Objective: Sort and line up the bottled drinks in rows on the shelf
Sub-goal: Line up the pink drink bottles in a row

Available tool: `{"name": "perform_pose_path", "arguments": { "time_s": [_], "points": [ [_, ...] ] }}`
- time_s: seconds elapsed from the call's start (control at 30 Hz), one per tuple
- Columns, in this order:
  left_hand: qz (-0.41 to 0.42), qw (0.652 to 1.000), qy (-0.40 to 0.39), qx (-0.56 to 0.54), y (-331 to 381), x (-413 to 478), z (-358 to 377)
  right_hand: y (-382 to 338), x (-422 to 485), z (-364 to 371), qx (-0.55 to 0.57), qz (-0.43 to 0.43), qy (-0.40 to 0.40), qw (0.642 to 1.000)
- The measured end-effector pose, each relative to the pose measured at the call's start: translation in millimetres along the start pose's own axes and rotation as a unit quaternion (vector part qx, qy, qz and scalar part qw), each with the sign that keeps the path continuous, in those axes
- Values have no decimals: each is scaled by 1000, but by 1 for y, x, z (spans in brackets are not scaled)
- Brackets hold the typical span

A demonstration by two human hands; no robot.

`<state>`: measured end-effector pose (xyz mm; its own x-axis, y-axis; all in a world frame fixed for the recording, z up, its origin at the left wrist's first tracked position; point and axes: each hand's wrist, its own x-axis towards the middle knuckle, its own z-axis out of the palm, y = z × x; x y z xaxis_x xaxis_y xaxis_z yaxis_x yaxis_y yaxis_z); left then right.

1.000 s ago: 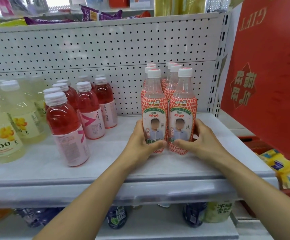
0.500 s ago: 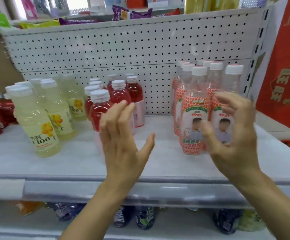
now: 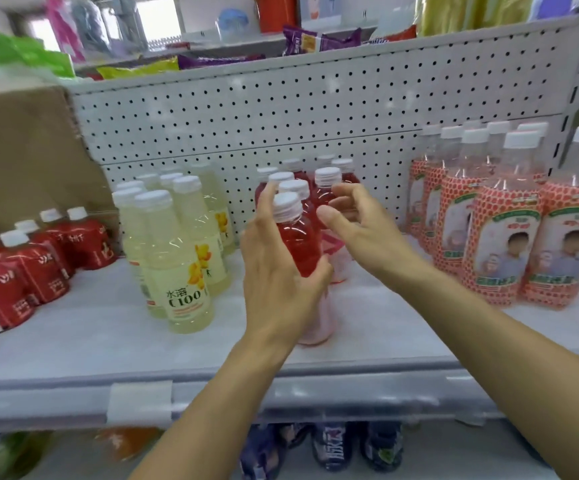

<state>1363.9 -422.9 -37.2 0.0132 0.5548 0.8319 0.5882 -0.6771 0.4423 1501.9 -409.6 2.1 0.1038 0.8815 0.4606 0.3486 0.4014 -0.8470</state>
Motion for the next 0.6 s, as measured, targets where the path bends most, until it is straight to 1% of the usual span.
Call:
{"name": "perform_pose_path", "arguments": {
  "time_s": [0.1,0.23,0.4,0.5,0.6],
  "points": [
    [12,1000,2,26,-24,5,-19,-5,5,17,-14,0,-31,999],
    [2,1000,-18,19,-46,14,-31,-2,10,38,-132,-10,-31,991],
    [-17,999,-48,-7,-58,23,-28,0,4,36,-203,8,23,979],
    [-32,998,-53,-4,-65,31,-23,4,-2,4,-251,32,53,966],
    [-47,997,-54,2,-71,42,-17,9,-8,-29,-265,60,92,958]
  ]
}}
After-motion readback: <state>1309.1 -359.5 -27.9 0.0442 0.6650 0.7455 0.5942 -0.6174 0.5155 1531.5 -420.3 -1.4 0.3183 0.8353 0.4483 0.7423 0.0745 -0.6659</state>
